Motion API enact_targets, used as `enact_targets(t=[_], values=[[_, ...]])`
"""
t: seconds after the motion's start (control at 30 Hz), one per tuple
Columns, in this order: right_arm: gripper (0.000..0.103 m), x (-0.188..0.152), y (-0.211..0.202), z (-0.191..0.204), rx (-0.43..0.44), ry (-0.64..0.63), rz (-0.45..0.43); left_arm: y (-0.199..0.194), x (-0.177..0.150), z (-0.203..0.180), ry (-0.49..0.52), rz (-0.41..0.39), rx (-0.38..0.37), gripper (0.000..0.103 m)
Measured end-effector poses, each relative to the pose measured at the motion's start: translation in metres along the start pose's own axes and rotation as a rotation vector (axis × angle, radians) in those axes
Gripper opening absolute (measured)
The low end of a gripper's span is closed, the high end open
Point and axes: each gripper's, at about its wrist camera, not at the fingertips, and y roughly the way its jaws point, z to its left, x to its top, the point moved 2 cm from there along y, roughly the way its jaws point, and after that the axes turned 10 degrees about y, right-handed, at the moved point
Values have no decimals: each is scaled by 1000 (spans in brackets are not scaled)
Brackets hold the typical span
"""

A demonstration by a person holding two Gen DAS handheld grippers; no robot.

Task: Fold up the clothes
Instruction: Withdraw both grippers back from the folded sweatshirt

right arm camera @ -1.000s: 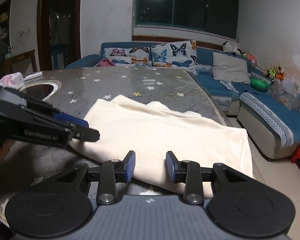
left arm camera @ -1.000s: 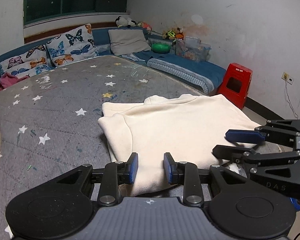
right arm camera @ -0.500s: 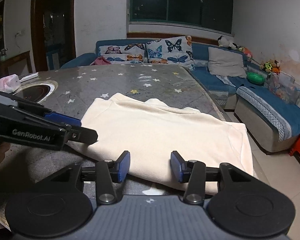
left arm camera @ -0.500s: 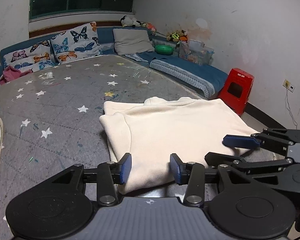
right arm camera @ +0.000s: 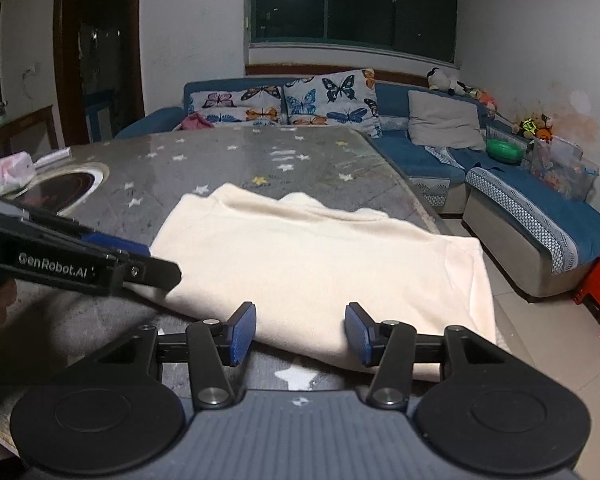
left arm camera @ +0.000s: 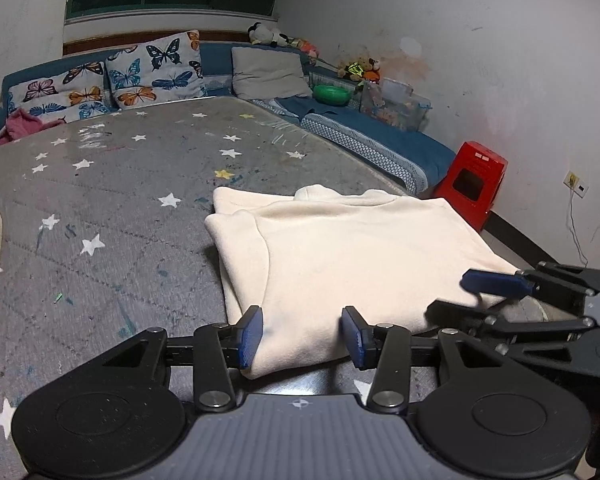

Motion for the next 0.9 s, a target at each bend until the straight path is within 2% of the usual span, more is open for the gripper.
enact_targets(t=[0.23, 0.5, 0.63, 0.73, 0.9], values=[[51, 4, 2, -11, -6, 27, 7, 1, 0, 1, -3, 1, -10, 48], [51, 24, 9, -27, -35, 64, -37, 1, 0, 2, -1, 4, -17, 49], [51, 22, 27, -41, -74, 92, 5, 2, 0, 3, -2, 3, -22, 49], [52, 20, 25, -47, -61, 128, 3, 2, 2, 3, 0, 8, -22, 49], [52, 18, 16, -41, -59, 110, -5, -2, 4, -1, 4, 12, -7, 51]])
